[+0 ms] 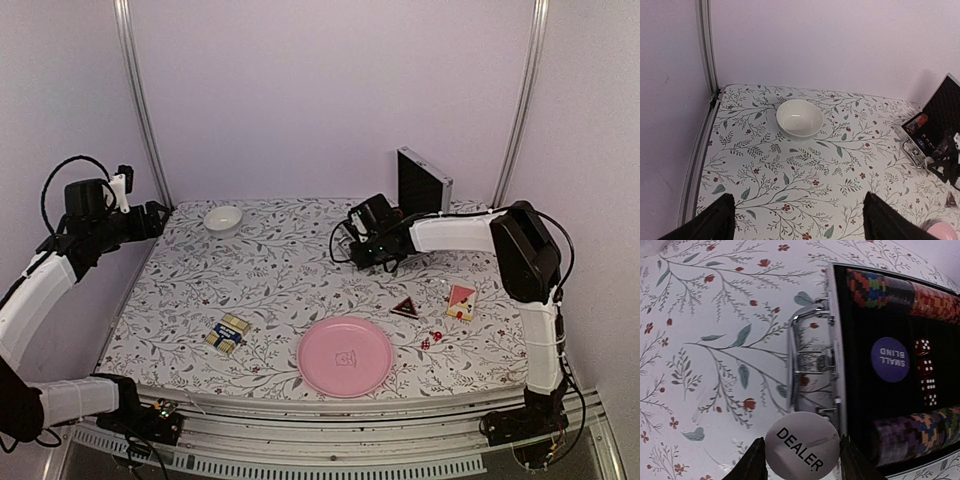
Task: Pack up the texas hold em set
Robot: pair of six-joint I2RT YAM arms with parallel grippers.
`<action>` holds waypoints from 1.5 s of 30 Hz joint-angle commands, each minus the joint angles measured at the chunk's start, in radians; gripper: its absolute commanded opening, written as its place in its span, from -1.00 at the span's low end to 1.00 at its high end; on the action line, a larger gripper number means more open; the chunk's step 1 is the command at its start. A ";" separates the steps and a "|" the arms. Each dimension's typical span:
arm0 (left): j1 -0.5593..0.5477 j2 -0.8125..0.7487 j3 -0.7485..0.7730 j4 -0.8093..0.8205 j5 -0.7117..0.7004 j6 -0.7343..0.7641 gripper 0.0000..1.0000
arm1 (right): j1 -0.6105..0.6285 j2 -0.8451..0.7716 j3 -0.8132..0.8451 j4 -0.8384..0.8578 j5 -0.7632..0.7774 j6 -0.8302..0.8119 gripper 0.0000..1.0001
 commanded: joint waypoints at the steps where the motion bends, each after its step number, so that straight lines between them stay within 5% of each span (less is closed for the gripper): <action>1: 0.007 -0.008 -0.012 0.011 -0.012 0.013 0.76 | -0.086 -0.059 0.002 0.038 0.010 -0.047 -0.10; 16: 0.007 0.000 -0.015 0.014 -0.012 0.018 0.76 | -0.284 0.084 0.172 0.035 -0.064 -0.106 -0.09; 45: 0.007 0.003 -0.015 0.016 -0.008 0.020 0.77 | -0.319 0.237 0.277 -0.003 -0.016 -0.155 -0.08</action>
